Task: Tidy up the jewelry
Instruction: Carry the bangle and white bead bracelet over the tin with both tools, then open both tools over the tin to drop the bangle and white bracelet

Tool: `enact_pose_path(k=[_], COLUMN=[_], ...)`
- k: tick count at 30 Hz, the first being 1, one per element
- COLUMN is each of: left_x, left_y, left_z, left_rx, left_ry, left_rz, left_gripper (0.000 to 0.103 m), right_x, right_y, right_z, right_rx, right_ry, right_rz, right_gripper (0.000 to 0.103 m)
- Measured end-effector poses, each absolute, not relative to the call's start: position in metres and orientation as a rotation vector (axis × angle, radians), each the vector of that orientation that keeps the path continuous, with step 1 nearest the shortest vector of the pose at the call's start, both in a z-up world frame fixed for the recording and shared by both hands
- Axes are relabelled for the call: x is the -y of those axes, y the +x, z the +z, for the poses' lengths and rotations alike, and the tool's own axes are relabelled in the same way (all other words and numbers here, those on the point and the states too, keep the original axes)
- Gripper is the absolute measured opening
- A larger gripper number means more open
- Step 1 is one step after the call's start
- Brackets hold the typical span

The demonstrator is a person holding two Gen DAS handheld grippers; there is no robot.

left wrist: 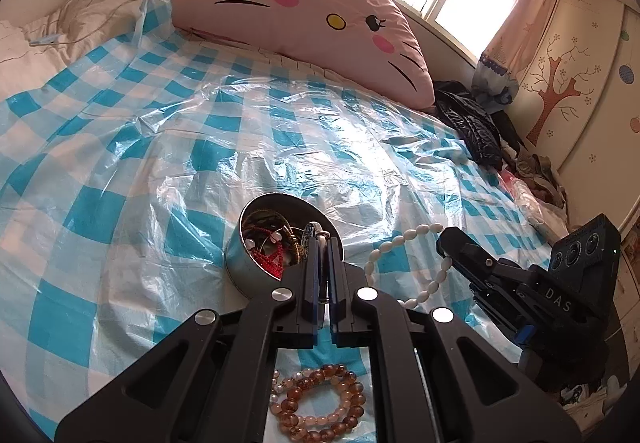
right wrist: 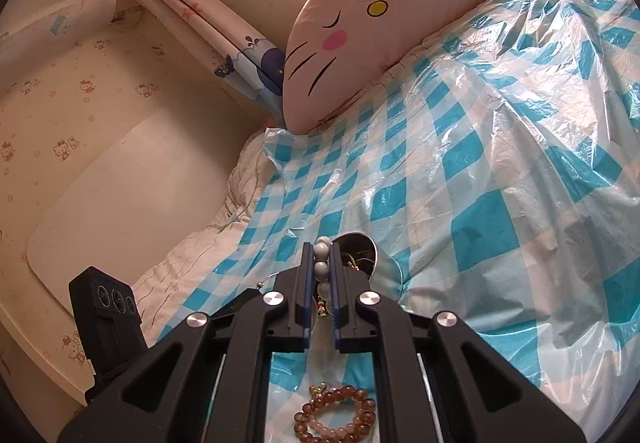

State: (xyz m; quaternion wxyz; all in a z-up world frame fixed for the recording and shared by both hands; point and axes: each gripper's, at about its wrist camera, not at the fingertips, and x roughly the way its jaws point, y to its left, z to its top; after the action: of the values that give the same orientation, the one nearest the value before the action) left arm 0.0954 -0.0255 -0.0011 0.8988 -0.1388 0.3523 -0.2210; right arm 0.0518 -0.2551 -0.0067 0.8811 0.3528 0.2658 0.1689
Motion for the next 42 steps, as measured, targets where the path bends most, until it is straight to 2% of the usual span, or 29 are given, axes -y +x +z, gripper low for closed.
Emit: enact_pose_path(k=[14,18,21,22,23,24,25,26,30,32,34,38,40,41,42], left_x=[0.041,0.051,0.055,0.055,0.053,0.049,0.044,0.038,0.006,-0.014,-0.031,-0.05,-0.052,-0.051,-0.049], left_y=[0.144,0.159,0.16,0.158,0.155,0.152,0.147,0.143,0.133,0.128,0.121,0.116,0.119,0.12,0.12], left_z=[-0.012,-0.026,-0.03,-0.028,-0.024,-0.02,-0.015,-0.011,-0.001,0.002,0.001,-0.006,-0.008,-0.01,-0.01], left_rx=[-0.778,-0.83,-0.839,-0.827,-0.81,-0.788,-0.761,-0.741,-0.718,-0.712,-0.701,-0.697,-0.711,-0.714,-0.717], left_ry=[-0.357,-0.288,-0.18,-0.156,-0.139,-0.127,-0.122,-0.12,-0.193,-0.269,-0.32,-0.348,-0.352,-0.341,-0.328], left_rz=[-0.501,-0.451,-0.361,-0.35,-0.332,-0.309,-0.28,-0.251,-0.137,-0.074,-0.023,0.034,0.037,0.039,0.039], left_gripper=[0.004,0.004,0.014,0.021,0.034,0.042,0.054,0.059,0.064,0.073,0.077,0.079,0.079,0.08,0.08], right_x=[0.26,0.259,0.258,0.257,0.257,0.256,0.254,0.252,0.239,0.231,0.225,0.213,0.21,0.211,0.214], right_y=[0.05,0.052,0.054,0.055,0.056,0.058,0.06,0.062,0.074,0.082,0.092,0.114,0.119,0.119,0.119], right_z=[-0.004,-0.004,-0.004,-0.004,-0.004,-0.004,-0.005,-0.005,-0.008,-0.008,-0.009,-0.018,-0.026,-0.03,-0.032], right_rx=[-0.532,-0.532,-0.533,-0.534,-0.536,-0.537,-0.54,-0.545,-0.574,-0.581,-0.582,-0.62,-0.693,-0.716,-0.724], right_ry=[0.776,0.773,0.774,0.773,0.776,0.782,0.789,0.794,0.798,0.803,0.816,0.844,0.779,0.747,0.732], right_rz=[0.377,0.382,0.383,0.384,0.387,0.394,0.4,0.407,0.436,0.455,0.476,0.497,0.4,0.349,0.309], right_gripper=[0.008,0.008,0.008,0.008,0.008,0.008,0.008,0.008,0.008,0.008,0.008,0.009,0.025,0.039,0.039])
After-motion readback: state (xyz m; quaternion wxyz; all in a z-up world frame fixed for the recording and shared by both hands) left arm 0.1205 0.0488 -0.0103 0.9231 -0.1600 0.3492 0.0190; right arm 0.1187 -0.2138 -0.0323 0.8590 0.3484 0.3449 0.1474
